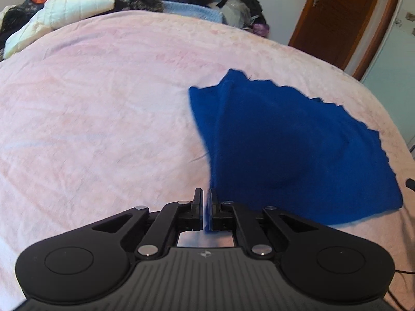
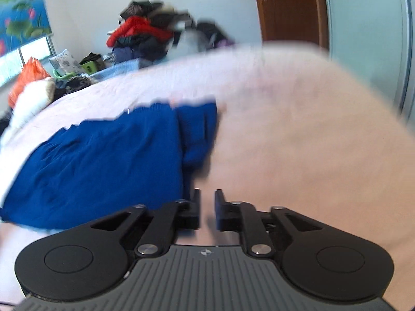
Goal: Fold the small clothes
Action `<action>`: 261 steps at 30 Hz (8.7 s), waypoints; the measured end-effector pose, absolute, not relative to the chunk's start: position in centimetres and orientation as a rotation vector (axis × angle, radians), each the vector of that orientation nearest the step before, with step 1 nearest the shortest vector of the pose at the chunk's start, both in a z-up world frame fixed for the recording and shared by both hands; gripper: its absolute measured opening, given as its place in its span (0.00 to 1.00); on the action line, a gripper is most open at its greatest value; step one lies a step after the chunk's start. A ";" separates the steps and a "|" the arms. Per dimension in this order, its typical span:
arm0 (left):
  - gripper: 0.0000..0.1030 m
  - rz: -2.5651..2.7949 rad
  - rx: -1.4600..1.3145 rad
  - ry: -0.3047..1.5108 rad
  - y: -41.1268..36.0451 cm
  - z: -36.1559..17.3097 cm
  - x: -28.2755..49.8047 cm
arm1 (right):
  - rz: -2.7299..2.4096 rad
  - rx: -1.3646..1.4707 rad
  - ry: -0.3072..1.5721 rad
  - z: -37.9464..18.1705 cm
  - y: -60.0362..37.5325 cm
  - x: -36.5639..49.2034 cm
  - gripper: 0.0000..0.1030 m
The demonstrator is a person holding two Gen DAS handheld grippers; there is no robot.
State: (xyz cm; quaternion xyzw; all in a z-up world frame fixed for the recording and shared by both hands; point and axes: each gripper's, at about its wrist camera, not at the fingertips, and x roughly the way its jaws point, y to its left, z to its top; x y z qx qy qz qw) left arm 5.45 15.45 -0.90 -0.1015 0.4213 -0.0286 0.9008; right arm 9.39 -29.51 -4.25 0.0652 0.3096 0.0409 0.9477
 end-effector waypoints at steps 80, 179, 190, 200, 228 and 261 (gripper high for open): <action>0.09 -0.216 -0.475 0.808 12.1 0.5 24.8 | 0.561 -0.534 0.295 -3.4 0.2 5.6 0.06; 0.80 -0.191 0.084 0.750 -16.8 0.7 24.9 | 0.313 0.784 0.609 -13.2 -33.2 10.4 0.23; 0.80 -0.196 0.180 0.705 -13.9 0.0 19.5 | 0.297 1.028 0.609 -14.5 -35.7 10.3 0.09; 0.81 -0.228 0.179 0.671 -12.3 -0.5 16.8 | 0.225 0.770 0.528 -8.8 -38.2 12.5 0.55; 0.81 -0.221 0.098 0.718 -10.2 -0.9 20.7 | 0.656 -0.011 0.723 -4.3 -30.6 31.0 0.12; 0.88 -0.141 0.095 0.750 -11.3 -2.2 21.5 | 0.389 0.019 0.692 -4.7 -29.6 28.4 0.49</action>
